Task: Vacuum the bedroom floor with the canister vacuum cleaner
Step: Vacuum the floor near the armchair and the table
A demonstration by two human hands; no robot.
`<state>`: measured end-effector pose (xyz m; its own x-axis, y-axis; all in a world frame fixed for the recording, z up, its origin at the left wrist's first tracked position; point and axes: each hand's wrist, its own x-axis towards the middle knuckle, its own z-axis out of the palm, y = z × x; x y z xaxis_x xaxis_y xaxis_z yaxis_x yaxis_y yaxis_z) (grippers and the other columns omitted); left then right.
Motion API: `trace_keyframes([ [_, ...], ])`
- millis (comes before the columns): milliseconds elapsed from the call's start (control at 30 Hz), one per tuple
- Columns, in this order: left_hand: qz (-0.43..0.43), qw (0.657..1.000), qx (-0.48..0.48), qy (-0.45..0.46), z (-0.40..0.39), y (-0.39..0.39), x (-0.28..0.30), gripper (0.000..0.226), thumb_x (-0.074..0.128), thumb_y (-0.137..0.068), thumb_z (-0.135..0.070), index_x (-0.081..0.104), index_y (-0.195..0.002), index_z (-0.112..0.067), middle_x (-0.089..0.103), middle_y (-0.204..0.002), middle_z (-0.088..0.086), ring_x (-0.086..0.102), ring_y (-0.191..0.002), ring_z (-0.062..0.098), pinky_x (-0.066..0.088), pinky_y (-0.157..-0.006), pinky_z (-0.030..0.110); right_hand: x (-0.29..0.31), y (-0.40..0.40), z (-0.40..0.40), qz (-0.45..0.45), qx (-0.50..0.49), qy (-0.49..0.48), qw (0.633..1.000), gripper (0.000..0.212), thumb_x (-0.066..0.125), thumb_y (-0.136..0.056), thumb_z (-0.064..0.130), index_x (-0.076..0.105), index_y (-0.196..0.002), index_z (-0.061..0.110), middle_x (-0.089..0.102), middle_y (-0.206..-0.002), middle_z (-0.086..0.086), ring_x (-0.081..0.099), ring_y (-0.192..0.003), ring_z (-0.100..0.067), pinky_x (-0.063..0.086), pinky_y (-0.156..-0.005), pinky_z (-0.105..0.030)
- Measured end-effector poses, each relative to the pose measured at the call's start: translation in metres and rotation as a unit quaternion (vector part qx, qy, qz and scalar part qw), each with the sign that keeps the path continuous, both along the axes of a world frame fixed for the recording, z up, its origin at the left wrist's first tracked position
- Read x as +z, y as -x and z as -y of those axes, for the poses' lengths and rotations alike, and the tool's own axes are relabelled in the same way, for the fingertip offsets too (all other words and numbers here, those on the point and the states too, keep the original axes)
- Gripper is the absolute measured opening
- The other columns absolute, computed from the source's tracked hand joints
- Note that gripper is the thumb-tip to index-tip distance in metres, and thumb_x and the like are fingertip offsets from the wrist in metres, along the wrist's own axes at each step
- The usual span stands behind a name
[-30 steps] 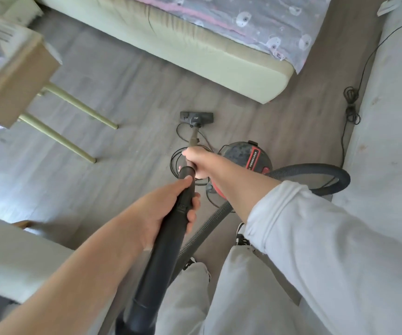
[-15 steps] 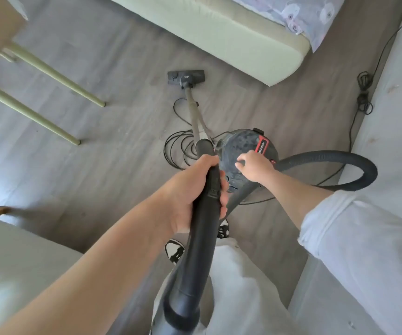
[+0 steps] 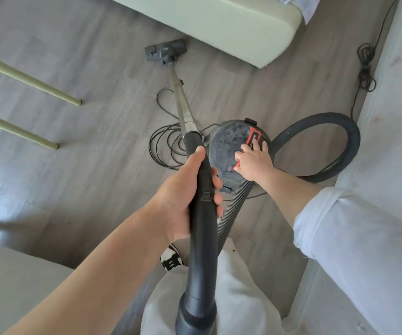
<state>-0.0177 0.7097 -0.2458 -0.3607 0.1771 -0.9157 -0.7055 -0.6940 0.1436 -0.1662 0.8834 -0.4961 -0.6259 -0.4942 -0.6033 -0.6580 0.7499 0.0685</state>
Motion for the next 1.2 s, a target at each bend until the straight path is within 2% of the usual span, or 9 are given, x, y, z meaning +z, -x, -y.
trace_keyframes([
  [100,-0.005,1.000,0.002,0.002,-0.003,0.003,0.000,0.046,0.062,-0.092,-0.062,0.057,-0.085,-0.017,0.057,-0.061,-0.002,0.050,-0.041,0.016,0.048,-0.043,0.024,-0.003,-0.007,-0.014,-0.018,0.003,0.004,1.000,0.026,0.060,-0.092,0.035,0.056,-0.117,0.029,0.044,-0.138,-0.001,0.021,-0.143,-0.040,0.018,-0.114,-0.057],
  [367,-0.001,1.000,0.012,0.007,0.006,-0.017,-0.005,0.043,0.062,-0.092,-0.062,0.057,-0.088,-0.019,0.054,-0.061,-0.004,0.047,-0.040,0.014,0.046,-0.041,0.025,-0.010,-0.027,-0.087,-0.034,-0.016,0.010,0.999,0.022,0.069,-0.086,0.026,0.060,-0.105,0.023,0.049,-0.131,-0.006,0.027,-0.139,-0.045,0.025,-0.111,-0.049],
  [633,-0.021,1.000,0.019,-0.009,-0.021,-0.004,-0.010,0.046,0.059,-0.093,-0.064,0.056,-0.087,-0.018,0.055,-0.060,-0.004,0.047,-0.040,0.015,0.046,-0.041,0.026,-0.006,-0.039,-0.191,-0.037,-0.047,-0.059,0.996,0.032,0.070,-0.083,0.014,0.059,-0.113,0.015,0.045,-0.136,-0.013,0.028,-0.135,-0.039,0.030,-0.112,-0.043],
  [800,-0.012,1.000,0.023,-0.004,-0.031,-0.006,-0.013,0.044,0.060,-0.093,-0.062,0.056,-0.085,-0.019,0.055,-0.060,-0.004,0.047,-0.039,0.014,0.045,-0.041,0.024,0.009,-0.040,-0.196,0.001,-0.085,-0.122,0.989,0.031,0.059,-0.089,0.019,0.057,-0.119,0.017,0.045,-0.135,-0.010,0.037,-0.127,-0.033,0.038,-0.103,-0.041],
  [900,-0.017,0.998,0.066,-0.015,-0.014,-0.010,-0.003,0.040,0.061,-0.093,-0.059,0.057,-0.083,-0.020,0.053,-0.061,-0.007,0.046,-0.039,0.012,0.043,-0.040,0.022,0.029,-0.046,-0.183,0.074,-0.158,-0.190,0.966,0.044,0.050,-0.092,0.026,0.047,-0.136,0.019,0.021,-0.157,-0.009,0.034,-0.134,-0.034,0.037,-0.105,-0.043],
  [967,-0.031,0.994,0.099,-0.024,0.002,-0.009,0.005,0.039,0.061,-0.093,-0.057,0.058,-0.081,-0.020,0.053,-0.062,-0.009,0.046,-0.040,0.010,0.043,-0.040,0.021,0.045,-0.054,-0.169,0.122,-0.189,-0.215,0.950,0.050,0.046,-0.094,0.039,0.044,-0.141,0.019,0.020,-0.157,-0.011,0.036,-0.133,-0.036,0.038,-0.106,-0.045],
  [1033,-0.036,0.994,0.102,-0.017,0.012,-0.005,0.015,0.038,0.060,-0.093,-0.056,0.057,-0.081,-0.020,0.053,-0.062,-0.010,0.047,-0.041,0.010,0.044,-0.041,0.021,0.063,-0.074,-0.151,0.177,-0.184,-0.176,0.951,0.052,0.041,-0.097,0.047,0.050,-0.138,0.018,0.040,-0.149,-0.012,0.044,-0.129,-0.034,0.040,-0.105,-0.043],
  [1100,-0.028,0.996,0.086,0.000,0.010,-0.001,0.020,0.039,0.061,-0.093,-0.056,0.057,-0.081,-0.019,0.054,-0.063,-0.009,0.047,-0.041,0.010,0.044,-0.042,0.020,0.075,-0.099,-0.131,0.229,-0.221,-0.085,0.944,0.047,0.037,-0.101,0.044,0.057,-0.132,0.016,0.053,-0.139,-0.009,0.051,-0.124,-0.028,0.042,-0.101,-0.037],
  [1200,-0.005,0.998,0.057,0.032,0.000,-0.004,0.026,0.041,0.060,-0.095,-0.057,0.057,-0.080,-0.019,0.054,-0.063,-0.007,0.047,-0.041,0.011,0.043,-0.042,0.020,0.099,-0.127,-0.086,0.277,-0.351,0.039,0.894,0.047,0.032,-0.102,0.045,0.060,-0.119,0.012,0.061,-0.122,-0.010,0.055,-0.119,-0.030,0.041,-0.093,-0.039],
])
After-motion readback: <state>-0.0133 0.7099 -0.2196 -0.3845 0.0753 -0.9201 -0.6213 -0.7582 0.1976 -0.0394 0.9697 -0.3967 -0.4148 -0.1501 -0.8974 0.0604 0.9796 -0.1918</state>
